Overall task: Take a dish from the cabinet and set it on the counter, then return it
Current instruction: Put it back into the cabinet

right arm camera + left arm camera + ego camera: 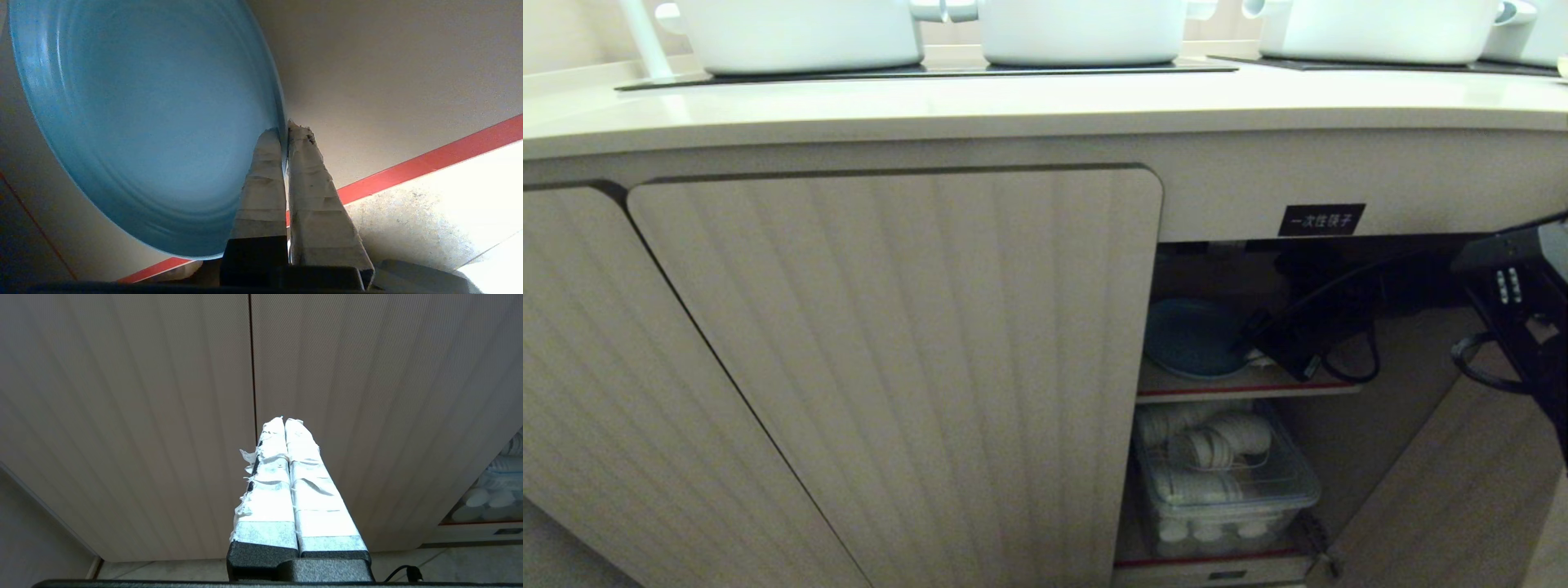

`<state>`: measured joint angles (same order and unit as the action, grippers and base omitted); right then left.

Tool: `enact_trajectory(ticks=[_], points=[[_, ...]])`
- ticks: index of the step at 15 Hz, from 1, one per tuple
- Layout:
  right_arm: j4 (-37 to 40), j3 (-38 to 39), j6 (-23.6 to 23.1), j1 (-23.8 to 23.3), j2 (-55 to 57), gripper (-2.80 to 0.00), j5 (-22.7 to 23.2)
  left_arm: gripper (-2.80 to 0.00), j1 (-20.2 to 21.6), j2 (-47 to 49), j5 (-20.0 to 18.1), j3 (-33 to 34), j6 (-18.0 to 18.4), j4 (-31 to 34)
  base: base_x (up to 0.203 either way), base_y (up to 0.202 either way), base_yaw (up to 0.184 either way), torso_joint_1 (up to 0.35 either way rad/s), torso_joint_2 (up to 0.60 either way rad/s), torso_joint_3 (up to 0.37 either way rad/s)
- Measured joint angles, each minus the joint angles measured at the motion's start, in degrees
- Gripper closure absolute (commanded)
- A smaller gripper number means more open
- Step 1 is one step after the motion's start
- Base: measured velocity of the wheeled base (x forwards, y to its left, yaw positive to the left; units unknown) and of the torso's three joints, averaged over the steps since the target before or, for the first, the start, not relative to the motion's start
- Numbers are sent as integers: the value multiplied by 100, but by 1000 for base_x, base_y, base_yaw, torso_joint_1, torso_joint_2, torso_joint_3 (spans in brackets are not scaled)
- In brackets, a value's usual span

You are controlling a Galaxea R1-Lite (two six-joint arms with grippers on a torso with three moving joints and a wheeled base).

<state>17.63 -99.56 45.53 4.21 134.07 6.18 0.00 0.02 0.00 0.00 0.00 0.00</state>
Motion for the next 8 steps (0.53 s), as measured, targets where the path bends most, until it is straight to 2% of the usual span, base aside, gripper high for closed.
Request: enact_trajectory(ticks=[4,5,8], points=[[10,0,1,0,0,0,1,0,0,0,0,0,0,0,0,0,0,0,0,0],[23,0,2,0,0,-280,-1,0,0,0,0,0,0,0,0,0,0,0,0,0],[-21,-2,0,6,0,-280,-6,0,0,0,0,0,0,0,0,0,0,0,0,0]])
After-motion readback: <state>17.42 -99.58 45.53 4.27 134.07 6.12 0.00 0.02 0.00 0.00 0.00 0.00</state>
